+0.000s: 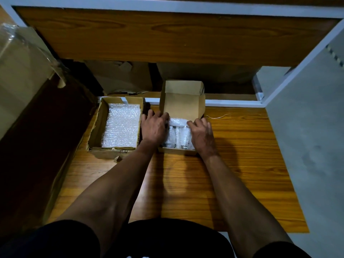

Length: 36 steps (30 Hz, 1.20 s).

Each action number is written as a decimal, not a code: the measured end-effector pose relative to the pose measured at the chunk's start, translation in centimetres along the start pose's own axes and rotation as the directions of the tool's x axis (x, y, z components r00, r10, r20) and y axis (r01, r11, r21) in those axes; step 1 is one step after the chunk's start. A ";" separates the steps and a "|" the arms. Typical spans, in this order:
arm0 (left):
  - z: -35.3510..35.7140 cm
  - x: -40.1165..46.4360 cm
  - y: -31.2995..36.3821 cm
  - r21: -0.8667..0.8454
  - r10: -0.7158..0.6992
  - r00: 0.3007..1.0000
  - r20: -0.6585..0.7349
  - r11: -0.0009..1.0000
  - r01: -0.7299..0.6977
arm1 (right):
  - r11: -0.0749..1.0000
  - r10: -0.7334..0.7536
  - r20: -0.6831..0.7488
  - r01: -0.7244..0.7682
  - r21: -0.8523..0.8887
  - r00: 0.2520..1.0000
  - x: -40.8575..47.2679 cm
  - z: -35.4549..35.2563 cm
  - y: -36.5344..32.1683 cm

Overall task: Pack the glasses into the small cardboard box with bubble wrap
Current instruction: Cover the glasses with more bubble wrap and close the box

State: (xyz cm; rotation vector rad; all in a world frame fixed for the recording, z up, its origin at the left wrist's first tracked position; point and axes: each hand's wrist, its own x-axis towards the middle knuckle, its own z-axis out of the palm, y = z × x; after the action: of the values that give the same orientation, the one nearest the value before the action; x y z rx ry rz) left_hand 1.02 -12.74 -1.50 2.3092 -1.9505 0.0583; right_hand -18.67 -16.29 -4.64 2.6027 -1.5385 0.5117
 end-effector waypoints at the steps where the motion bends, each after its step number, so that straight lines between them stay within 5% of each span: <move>1: 0.0 -0.1 0.0 0.007 0.014 1.000 0.006 1.000 -0.015 | 1.000 0.005 0.015 -0.005 -0.007 1.000 -0.1 0.0 -0.1; 11: -0.2 -0.3 -0.2 0.096 0.075 0.996 0.053 0.992 -0.080 | 0.993 0.089 0.142 -0.077 -0.090 0.986 0.2 0.4 -1.2; 21: 0.5 -0.3 -0.2 0.149 0.149 0.978 0.148 0.974 -0.171 | 0.984 0.172 0.116 -0.165 -0.066 0.978 -0.1 1.1 -1.8; 26: 0.6 -0.5 -0.1 0.137 0.155 0.986 0.068 0.977 -0.163 | 0.984 0.155 0.137 -0.141 -0.105 0.978 0.3 1.0 -1.9; 36: 0.4 0.3 -0.5 0.088 0.176 0.965 0.194 0.977 -0.196 | 0.996 0.066 0.064 -0.062 -0.070 0.996 0.1 1.0 -2.4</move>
State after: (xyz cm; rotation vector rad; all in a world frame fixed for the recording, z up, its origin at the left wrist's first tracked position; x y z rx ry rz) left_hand 1.53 -12.98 -1.86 2.2595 -2.3065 -0.0379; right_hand -16.33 -15.44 -5.34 2.5516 -1.6336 0.3742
